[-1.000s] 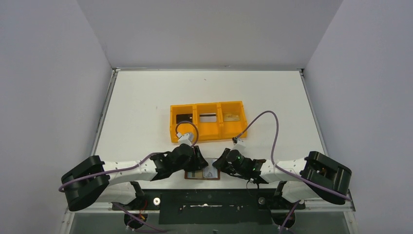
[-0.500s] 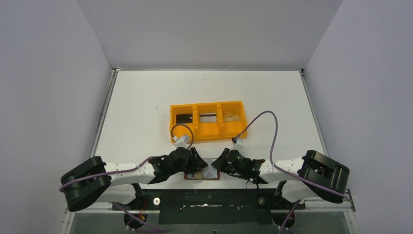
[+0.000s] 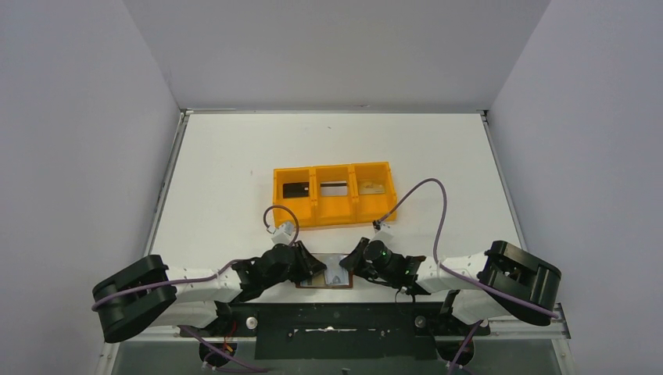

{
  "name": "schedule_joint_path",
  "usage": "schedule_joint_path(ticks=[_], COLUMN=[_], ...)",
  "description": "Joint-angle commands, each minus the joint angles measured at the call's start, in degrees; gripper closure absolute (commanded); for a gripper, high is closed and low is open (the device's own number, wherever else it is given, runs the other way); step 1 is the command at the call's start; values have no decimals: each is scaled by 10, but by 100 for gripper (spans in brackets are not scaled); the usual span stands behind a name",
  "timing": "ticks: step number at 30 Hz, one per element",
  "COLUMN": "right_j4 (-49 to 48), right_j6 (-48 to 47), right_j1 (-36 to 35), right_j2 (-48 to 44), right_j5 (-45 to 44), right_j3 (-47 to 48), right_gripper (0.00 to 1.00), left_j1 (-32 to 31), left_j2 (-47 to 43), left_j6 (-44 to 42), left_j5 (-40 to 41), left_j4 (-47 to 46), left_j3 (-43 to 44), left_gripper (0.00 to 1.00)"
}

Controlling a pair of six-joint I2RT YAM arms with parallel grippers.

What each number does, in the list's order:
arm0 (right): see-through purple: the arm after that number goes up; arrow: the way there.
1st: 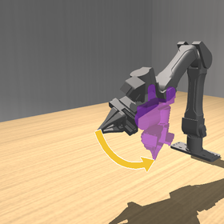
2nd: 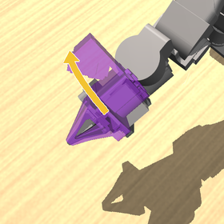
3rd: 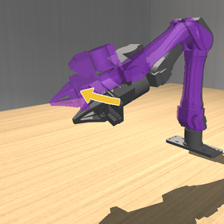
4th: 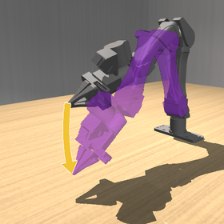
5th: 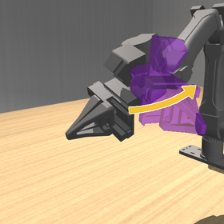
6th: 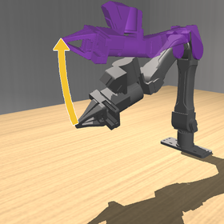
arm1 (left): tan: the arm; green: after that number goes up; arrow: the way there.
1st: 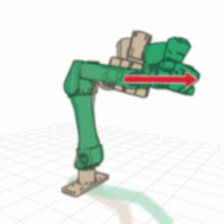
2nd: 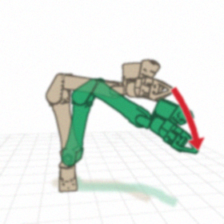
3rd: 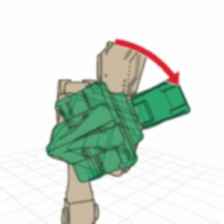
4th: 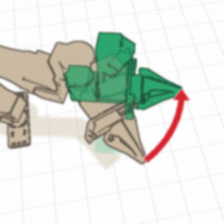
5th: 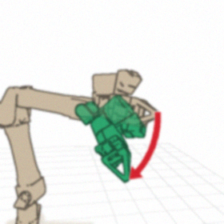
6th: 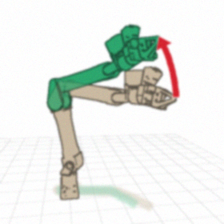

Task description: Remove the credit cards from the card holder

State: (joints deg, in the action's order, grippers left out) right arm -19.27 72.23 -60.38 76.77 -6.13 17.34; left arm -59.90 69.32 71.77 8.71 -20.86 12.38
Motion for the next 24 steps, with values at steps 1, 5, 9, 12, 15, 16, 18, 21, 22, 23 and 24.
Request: schedule_joint_path(ticks=[1, 5, 9, 12, 15, 16, 18, 21, 22, 23, 24], right_j4=[45, 38, 39, 40, 41, 40, 40, 39, 40, 39, 40], right_j6=[-4, 0, 0, 1, 1, 1, 2, 3, 4, 4, 4], right_j1=[-5, -5, -6, -7, -8, -8, -8, -8, -8, -8, -9], right_j2=[13, 13, 13, 14, 14, 13, 13, 14, 13, 13, 12], right_j5=[3, 4, 2, 1, 0, 0, -1, -2, -2, -2, -2], right_j3=[-23, -27, -27, -27, -28, -28, -29, -30, -30, -30, -31], right_gripper=[92, 92, 92, 92, 92, 92, 92, 92, 92, 92, 92], left_j1=[0, 0, 0, 0, 0, 0, -1, -3, -3, -4, -4], left_j2=[-17, -13, 3, 17, 29, 34, 45, 58, 61, 62, 62], left_j6=[23, 28, 34, 39, 39, 37, 33, 32, 32, 32, 32], left_j5=[11, 3, -1, 0, 6, 6, 6, 5, 4, 5, 6], left_j4=[-59, -84, -82, -72, -36, -25, -10, -1, -3, -4, -5], left_j3=[-45, -55, -53, -48, -32, -24, -11, -3, -3, -3, -3], left_gripper=[76, 76, 76, 75, 74, 74, 74, 74, 75, 75, 76])
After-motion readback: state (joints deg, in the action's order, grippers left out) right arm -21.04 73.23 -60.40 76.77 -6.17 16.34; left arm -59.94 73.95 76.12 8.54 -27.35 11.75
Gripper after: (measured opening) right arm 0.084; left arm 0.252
